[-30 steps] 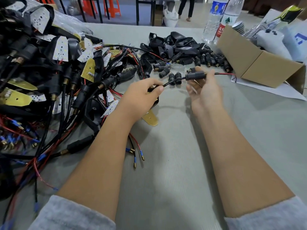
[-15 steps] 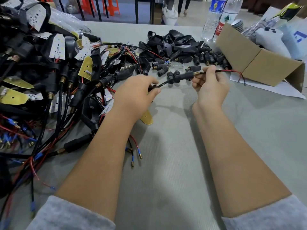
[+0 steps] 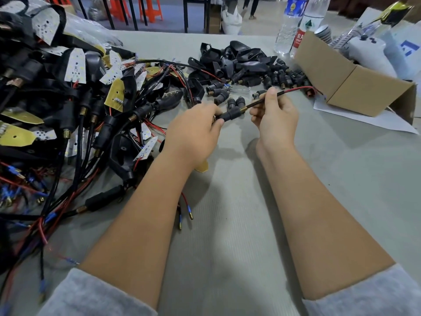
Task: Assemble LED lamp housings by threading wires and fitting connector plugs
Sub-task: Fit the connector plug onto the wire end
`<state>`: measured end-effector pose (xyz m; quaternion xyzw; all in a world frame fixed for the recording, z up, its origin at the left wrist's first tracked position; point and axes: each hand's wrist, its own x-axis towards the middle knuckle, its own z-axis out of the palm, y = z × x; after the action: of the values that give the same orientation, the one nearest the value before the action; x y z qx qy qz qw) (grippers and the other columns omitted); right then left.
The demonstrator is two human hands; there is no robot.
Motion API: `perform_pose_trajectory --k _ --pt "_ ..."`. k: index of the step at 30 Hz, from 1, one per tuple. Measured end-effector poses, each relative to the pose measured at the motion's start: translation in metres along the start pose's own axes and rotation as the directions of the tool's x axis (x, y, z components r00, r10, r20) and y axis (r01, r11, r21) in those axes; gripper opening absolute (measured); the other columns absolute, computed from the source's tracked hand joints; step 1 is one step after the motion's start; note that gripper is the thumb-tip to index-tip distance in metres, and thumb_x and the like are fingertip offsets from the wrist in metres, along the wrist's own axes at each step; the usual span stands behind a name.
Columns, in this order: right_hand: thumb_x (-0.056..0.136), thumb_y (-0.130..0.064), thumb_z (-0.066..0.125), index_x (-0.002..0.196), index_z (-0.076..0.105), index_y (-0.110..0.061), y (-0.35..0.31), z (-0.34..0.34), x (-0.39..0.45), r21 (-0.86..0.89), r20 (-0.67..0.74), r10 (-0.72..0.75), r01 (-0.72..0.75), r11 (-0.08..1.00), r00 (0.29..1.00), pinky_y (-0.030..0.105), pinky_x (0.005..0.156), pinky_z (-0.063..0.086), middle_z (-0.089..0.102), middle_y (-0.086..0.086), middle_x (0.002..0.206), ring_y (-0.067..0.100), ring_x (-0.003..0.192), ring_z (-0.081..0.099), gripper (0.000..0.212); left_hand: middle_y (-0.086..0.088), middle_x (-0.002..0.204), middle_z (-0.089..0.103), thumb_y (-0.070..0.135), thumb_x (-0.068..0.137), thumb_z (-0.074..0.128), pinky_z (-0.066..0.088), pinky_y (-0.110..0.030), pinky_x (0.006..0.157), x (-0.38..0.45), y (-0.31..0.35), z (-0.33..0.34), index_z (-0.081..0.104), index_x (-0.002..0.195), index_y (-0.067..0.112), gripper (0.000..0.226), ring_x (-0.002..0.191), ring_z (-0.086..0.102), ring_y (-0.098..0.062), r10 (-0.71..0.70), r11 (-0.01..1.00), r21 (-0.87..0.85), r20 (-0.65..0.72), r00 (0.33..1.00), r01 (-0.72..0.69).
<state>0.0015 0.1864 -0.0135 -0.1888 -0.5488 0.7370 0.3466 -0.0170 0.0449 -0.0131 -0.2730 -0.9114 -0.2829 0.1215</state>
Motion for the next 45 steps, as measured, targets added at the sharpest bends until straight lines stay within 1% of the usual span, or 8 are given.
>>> perform_pose_trajectory --k 15,19,22,27,31,34,38,45 --pt "0.107 -0.023 0.032 0.087 0.045 -0.012 0.0 -0.007 0.006 0.323 -0.071 0.062 -0.036 0.946 0.996 0.025 0.048 0.051 0.066 0.01 0.062 0.016 0.046 0.059 0.026 0.002 0.086 0.06 0.034 0.098 0.045 0.039 -0.036 0.062 -0.003 -0.011 -0.006 0.05 0.109 0.024 0.015 0.074 0.053 -0.021 0.009 0.999 -0.046 0.041 0.999 -0.007" --pt "0.106 -0.022 0.04 0.096 0.051 -0.01 -0.004 -0.004 0.005 0.412 0.053 0.154 -0.162 0.897 0.987 0.022 0.051 0.051 0.064 0.011 0.068 0.015 0.05 0.06 0.018 0.001 0.082 0.061 0.033 0.098 0.046 0.038 -0.036 0.06 -0.006 -0.014 -0.007 0.05 0.109 0.024 0.015 0.07 0.052 -0.02 0.016 0.996 -0.085 -0.006 1.0 -0.017" --pt "0.1 -0.027 0.052 0.102 0.057 -0.011 -0.005 0.0 -0.002 0.2 0.276 0.251 -0.311 0.929 0.928 0.019 0.047 0.041 0.062 0.001 0.07 0.009 0.049 0.052 0.016 0.002 0.082 0.058 0.034 0.098 0.047 0.033 -0.035 0.057 -0.006 -0.014 -0.005 0.051 0.109 0.024 0.015 0.069 0.049 -0.016 0.024 0.994 -0.104 -0.052 0.998 -0.03" --pt "0.096 -0.017 0.058 0.104 0.059 -0.009 -0.002 0.006 -0.016 -0.124 0.558 0.276 -0.25 0.96 0.782 0.019 0.05 0.039 0.063 0.001 0.077 0.01 0.059 0.053 0.011 0.004 0.08 0.057 0.033 0.095 0.055 0.043 -0.039 0.065 -0.005 -0.009 0.0 0.046 0.112 0.016 0.025 0.072 0.053 -0.018 0.026 0.978 -0.205 -0.089 0.996 -0.044" --pt "0.099 -0.014 0.054 0.099 0.06 -0.006 -0.002 0.003 -0.011 -0.031 0.531 0.332 -0.374 0.927 0.779 0.018 0.057 0.051 0.067 0.008 0.088 0.013 0.07 0.057 0.01 0.013 0.09 0.054 0.028 0.088 0.066 0.037 -0.011 0.072 -0.004 -0.01 0.0 0.045 0.122 0.016 0.043 0.081 0.051 -0.004 0.027 0.939 -0.34 -0.092 0.995 -0.057" --pt "0.1 -0.014 0.052 0.099 0.06 -0.002 -0.003 0.0 -0.006 0.133 0.461 0.318 -0.418 0.899 0.829 0.019 0.058 0.053 0.066 0.012 0.088 0.011 0.06 0.058 0.015 0.003 0.107 0.053 0.021 0.082 0.072 0.038 -0.019 0.089 -0.002 -0.015 -0.002 0.049 0.12 0.012 0.045 0.102 0.049 -0.012 0.067 0.941 -0.317 -0.163 0.984 -0.117" --pt "0.099 -0.015 0.055 0.094 0.06 -0.002 -0.004 -0.003 -0.003 0.264 0.39 0.321 -0.439 0.859 0.863 0.018 0.058 0.053 0.063 0.011 0.083 0.01 0.058 0.059 0.015 0.003 0.105 0.053 0.021 0.082 0.072 0.032 -0.004 0.082 -0.003 -0.02 -0.003 0.057 0.109 0.016 0.031 0.094 0.044 -0.004 0.074 0.944 -0.301 -0.194 0.978 -0.131" --pt "0.099 -0.013 0.053 0.094 0.061 -0.001 -0.005 -0.003 -0.006 0.283 0.406 0.287 -0.418 0.863 0.867 0.019 0.058 0.052 0.065 0.012 0.082 0.012 0.06 0.058 0.015 0.01 0.102 0.051 0.026 0.082 0.075 0.034 -0.004 0.081 -0.003 -0.019 0.001 0.06 0.107 0.019 0.03 0.094 0.045 0.011 0.013 0.931 -0.353 -0.213 0.977 -0.089"
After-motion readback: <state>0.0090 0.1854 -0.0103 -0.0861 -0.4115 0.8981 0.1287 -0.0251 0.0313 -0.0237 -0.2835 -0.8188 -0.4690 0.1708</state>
